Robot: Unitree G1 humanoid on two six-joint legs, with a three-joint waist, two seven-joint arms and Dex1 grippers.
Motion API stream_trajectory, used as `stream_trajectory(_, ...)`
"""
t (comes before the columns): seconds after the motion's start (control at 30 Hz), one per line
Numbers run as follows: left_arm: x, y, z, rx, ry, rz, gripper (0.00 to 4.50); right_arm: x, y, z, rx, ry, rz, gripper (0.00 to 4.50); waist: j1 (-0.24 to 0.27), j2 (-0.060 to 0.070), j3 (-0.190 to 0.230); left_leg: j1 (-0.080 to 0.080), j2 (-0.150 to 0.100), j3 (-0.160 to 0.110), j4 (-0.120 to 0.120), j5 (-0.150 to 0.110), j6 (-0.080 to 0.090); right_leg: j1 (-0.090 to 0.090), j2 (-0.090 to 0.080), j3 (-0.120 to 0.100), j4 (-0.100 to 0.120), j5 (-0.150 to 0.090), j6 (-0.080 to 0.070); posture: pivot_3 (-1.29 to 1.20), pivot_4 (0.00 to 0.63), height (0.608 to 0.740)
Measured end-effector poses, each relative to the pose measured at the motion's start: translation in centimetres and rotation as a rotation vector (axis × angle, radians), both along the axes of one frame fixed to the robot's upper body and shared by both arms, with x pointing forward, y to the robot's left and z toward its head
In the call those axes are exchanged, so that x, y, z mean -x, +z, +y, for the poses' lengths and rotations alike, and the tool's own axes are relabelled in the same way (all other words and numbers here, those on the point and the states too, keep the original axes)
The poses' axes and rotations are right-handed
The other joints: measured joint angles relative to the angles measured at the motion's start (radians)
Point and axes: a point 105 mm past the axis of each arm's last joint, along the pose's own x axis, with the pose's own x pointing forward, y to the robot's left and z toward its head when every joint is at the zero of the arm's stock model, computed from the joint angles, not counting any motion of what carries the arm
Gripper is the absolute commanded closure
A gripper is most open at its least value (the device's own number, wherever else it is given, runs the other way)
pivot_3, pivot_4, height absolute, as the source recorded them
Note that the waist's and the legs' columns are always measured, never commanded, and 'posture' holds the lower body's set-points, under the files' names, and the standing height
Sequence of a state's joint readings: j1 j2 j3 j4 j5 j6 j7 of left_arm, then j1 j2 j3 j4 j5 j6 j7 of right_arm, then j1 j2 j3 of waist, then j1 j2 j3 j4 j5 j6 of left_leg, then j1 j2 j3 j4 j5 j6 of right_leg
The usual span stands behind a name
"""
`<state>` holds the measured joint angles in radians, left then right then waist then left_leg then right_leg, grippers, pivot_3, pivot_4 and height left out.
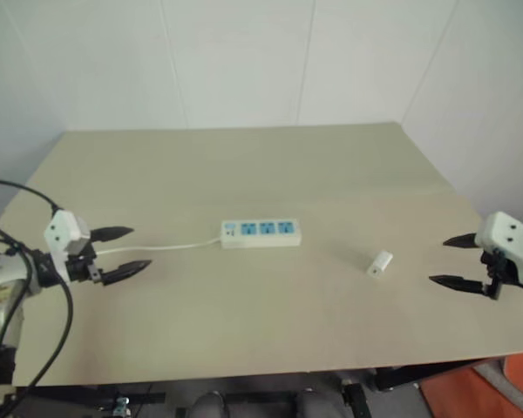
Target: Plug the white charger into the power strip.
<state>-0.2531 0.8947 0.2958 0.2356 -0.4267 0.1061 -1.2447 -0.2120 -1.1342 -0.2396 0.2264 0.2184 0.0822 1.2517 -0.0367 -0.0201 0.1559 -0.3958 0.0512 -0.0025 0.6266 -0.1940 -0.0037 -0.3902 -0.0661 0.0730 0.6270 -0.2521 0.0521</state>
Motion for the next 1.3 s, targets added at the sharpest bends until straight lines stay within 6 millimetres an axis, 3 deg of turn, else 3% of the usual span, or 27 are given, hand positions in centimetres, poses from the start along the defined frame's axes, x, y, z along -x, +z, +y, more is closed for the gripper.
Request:
stream_trajectory(0.6,-0.3,-0.1,-0.1,-0.006,-0.007,-0.001,0.02,-0.2,0.2,0.0,0.014,-0.004,-0.038,0.00,0.000,0.000,0.000,0.000,0.000,0.000,0.000,0.000,0.000,0.000,0.000,0.000,0.000,0.000,0.000,0.00,0.150,0.740)
stream_trajectory(0.77,-2.0,-0.3,-0.3,0.008,0.003,-0.068,0.02,-0.3,0.2,0.2,0.007,-0.001,-0.049,0.00,0.008,0.000,0.000,0.001,0.000,0.000,0.001,0.000,0.000,0.001,0.000,0.000,0.001,0.000,0.000,0.00,0.150,0.740)
stream_trajectory(0.93,-5.0,-3.7,-3.2,0.076,-0.041,-0.039,0.02,-0.6,2.3,4.8,-0.097,0.109,-0.140,0.00,0.021,0.000,0.000,0.000,-0.001,-0.001,0.003,0.000,0.000,0.001,0.001,0.000,0.002,0.001,0.002,0.00,0.150,0.740)
stream_trajectory(1.07,-8.1,-5.0,-6.2,0.105,-0.031,-0.023,0.02,-0.2,4.0,9.3,-0.179,0.203,-0.208,0.00,0.027,0.000,0.000,-0.004,-0.001,-0.002,0.006,0.000,0.000,0.001,0.001,0.000,0.001,0.003,0.001,0.00,0.150,0.740)
stream_trajectory(1.17,-9.6,-5.8,-9.0,0.107,-0.050,-0.001,0.02,0.6,3.8,12.0,-0.216,0.260,-0.209,0.00,0.032,0.000,0.000,-0.008,-0.002,-0.003,0.007,0.000,0.000,0.000,0.000,-0.001,-0.003,0.004,0.003,0.00,0.150,0.740)
stream_trajectory(1.3,-10.1,-7.0,-10.7,0.061,-0.078,0.072,0.02,1.3,2.8,13.2,-0.250,0.243,-0.193,0.00,0.034,-0.001,-0.001,-0.010,-0.003,-0.003,0.007,-0.001,0.001,-0.002,0.000,-0.001,-0.003,0.004,0.004,0.00,0.150,0.740)
